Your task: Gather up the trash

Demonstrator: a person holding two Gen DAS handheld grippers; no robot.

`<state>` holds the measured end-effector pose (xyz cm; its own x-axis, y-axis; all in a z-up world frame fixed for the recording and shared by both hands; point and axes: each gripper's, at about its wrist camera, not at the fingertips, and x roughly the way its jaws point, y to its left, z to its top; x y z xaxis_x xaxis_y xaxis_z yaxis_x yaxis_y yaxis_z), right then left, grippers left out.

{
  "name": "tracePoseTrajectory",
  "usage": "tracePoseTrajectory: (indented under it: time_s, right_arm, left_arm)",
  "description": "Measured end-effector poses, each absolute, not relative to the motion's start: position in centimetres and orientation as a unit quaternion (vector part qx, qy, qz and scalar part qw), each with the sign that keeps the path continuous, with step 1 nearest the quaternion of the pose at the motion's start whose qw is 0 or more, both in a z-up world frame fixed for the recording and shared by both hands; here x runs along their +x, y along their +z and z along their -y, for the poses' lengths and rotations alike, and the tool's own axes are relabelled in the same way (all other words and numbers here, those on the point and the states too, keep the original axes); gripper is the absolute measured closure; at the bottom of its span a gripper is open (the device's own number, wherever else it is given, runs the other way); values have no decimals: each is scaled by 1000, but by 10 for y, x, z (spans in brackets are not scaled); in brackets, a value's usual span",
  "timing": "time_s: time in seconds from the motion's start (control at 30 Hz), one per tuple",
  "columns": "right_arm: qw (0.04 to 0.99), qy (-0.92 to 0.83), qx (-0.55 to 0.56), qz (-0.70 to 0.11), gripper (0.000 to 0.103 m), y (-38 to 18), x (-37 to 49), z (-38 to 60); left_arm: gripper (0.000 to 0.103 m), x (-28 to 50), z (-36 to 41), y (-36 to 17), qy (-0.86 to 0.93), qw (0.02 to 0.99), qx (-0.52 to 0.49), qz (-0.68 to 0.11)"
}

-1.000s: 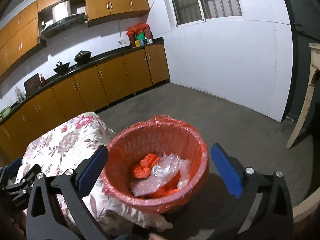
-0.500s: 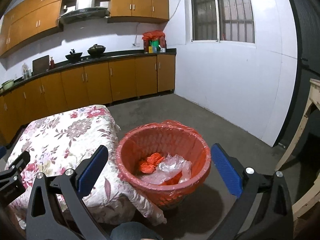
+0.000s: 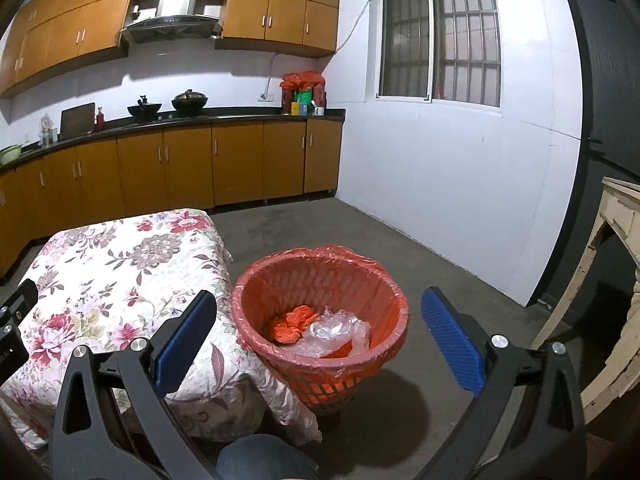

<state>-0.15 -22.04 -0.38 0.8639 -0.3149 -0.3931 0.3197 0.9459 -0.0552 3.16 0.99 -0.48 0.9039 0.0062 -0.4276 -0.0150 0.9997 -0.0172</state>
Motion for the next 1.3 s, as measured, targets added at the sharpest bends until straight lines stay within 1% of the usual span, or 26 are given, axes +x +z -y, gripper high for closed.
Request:
tracePoseTrajectory:
  time_s: [0.47,1.3]
  right_arm:
    - [966,-166,10,-199,2,-2,-7,217]
    - [965,-165,12,-205,2,-4,-5,218]
  left_arm:
    - [4,20,-2,2,15,980,7,-196]
    - [4,21,-1,-2,6,978,-1,-210]
